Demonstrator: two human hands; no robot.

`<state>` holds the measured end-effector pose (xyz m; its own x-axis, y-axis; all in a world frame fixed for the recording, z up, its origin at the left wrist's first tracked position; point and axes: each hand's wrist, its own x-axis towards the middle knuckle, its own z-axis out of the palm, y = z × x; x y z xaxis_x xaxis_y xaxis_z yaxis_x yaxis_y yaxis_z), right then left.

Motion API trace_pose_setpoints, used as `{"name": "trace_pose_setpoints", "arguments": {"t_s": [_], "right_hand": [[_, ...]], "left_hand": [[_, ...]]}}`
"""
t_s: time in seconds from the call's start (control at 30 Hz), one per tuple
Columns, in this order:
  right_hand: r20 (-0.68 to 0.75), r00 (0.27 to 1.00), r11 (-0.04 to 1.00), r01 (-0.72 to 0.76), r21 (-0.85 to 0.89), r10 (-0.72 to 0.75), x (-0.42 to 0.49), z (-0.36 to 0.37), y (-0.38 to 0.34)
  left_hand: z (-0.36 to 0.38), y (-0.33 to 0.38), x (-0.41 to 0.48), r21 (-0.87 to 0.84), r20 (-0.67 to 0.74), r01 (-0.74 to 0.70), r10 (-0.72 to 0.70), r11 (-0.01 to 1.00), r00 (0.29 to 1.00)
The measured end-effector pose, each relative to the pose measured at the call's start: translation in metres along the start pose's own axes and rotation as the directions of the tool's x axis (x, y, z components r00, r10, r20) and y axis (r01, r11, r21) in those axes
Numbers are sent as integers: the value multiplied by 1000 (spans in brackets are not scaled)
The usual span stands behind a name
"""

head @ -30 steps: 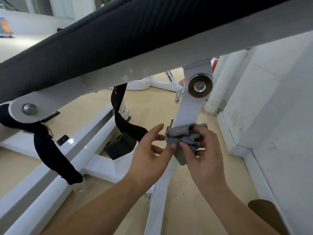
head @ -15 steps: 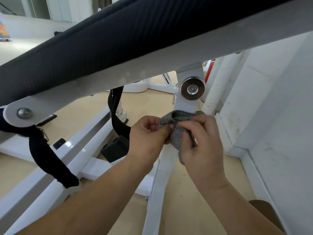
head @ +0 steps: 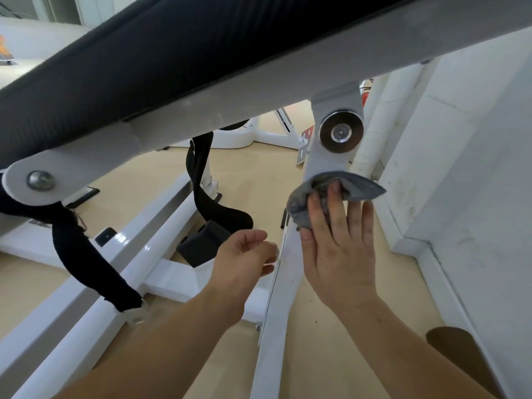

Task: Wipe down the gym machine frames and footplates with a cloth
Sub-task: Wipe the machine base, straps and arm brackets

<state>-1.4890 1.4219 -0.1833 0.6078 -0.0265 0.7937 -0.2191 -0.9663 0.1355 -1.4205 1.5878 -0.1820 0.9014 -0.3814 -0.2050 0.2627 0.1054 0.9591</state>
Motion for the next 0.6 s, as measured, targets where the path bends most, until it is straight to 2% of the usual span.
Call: {"name": "trace_pose_setpoints", "arguments": {"t_s": [0.1, 0.17, 0.23, 0.33, 0.4, 0.6], "right_hand": [[141, 983, 986, -131, 105, 116, -34, 16, -14], [227, 964, 971, -180, 158, 142, -50, 22, -21], [191, 971, 962, -181, 204, 142, -40, 19, -21], [18, 990, 962, -138, 237, 137, 6, 1, -23], [-22, 993, 967, -111, 229, 119, 17, -4, -28], [203, 978, 993, -75, 89, 56, -68, 39, -37]], "left_hand": [[-7, -23, 2, 39, -40, 83, -81, 996, 996], [-11, -37, 3, 72, -53, 127, -123, 989, 991], [-12, -46, 1, 90, -49, 157, -153, 983, 987], [-10, -52, 2, 100, -40, 184, -181, 978, 983], [-4, -53, 1, 109, -38, 185, -182, 977, 983], [-6, -59, -8, 155, 16, 161, -166, 975, 986]]}}
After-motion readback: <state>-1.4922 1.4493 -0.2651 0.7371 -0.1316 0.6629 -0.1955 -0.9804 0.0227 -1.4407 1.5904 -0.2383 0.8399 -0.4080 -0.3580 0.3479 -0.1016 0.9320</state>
